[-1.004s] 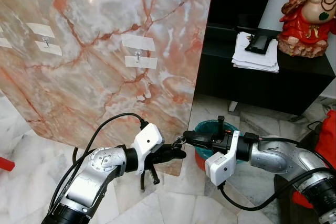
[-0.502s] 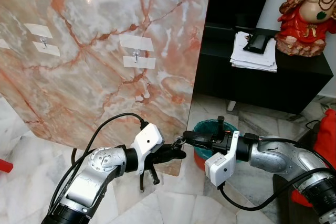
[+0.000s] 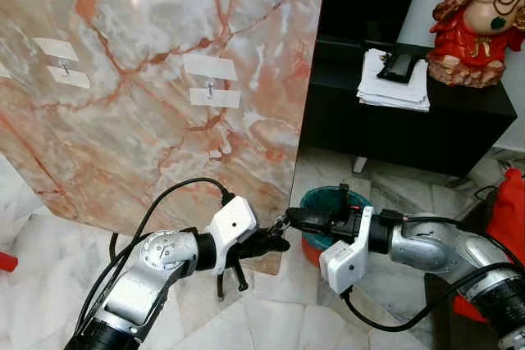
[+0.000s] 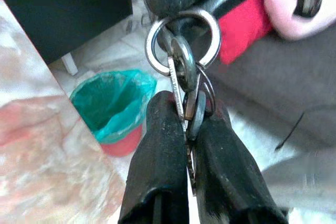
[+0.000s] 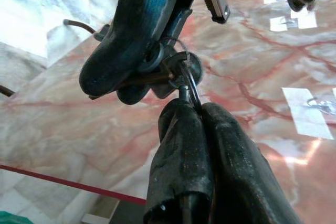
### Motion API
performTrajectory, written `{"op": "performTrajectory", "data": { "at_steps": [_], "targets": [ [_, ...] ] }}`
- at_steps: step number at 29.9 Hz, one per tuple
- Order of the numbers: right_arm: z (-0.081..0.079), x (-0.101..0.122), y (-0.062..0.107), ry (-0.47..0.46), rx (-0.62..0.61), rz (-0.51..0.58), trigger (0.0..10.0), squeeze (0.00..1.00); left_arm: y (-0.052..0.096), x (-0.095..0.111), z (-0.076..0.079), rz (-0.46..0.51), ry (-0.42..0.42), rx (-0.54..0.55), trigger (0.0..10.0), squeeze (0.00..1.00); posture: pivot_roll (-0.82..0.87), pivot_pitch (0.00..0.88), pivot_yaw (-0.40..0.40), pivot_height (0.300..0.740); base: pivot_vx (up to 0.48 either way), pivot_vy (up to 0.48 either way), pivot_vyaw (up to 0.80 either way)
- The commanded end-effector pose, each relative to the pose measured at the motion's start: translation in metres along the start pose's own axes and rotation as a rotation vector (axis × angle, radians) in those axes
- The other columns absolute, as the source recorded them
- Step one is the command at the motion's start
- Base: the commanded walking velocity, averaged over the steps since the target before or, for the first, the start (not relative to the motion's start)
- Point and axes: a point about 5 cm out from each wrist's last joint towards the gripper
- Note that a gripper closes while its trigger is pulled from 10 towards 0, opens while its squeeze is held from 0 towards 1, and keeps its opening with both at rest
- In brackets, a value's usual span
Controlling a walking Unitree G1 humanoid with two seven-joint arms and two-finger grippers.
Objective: Hang keys on a hook
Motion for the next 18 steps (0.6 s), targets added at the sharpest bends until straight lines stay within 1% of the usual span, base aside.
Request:
{"op": "performTrajectory", "data": {
  "at_steps": [1, 9, 18],
  "targets": [
    [0.0055, -0.0006, -0.0002, 0.0, -0.022, 0.002, 0.0, 0.0, -0.0053, -0.005, 0.007, -0.031, -0.018, -0.041, 10.0, 0.0, 0.01, 0.077, -0.001, 0.74, 0.0, 0.0, 0.0],
    [0.0053, -0.0003, -0.0006, -0.003, -0.016, 0.004, 0.0, 0.0, -0.0057, -0.0034, 0.0039, -0.023, -0.025, -0.019, 10.0, 0.0, 0.01, 0.078, -0.001, 0.74, 0.0, 0.0, 0.0],
    [0.0049, -0.0016, 0.0007, -0.001, -0.008, 0.002, 0.0, 0.0, -0.0064, -0.0052, 0.0047, -0.037, -0.039, -0.027, 10.0, 0.0, 0.01, 0.079, -0.001, 0.74, 0.0, 0.0, 0.0]
  ]
}}
Point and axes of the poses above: a point about 5 cm out from each wrist's last joint towards the gripper, its own y axis pointing back from the gripper into the wrist, its own x axis along the axis of the wrist's last joint, z = x × y, and after that the axes turned 2 degrees about y, right-handed
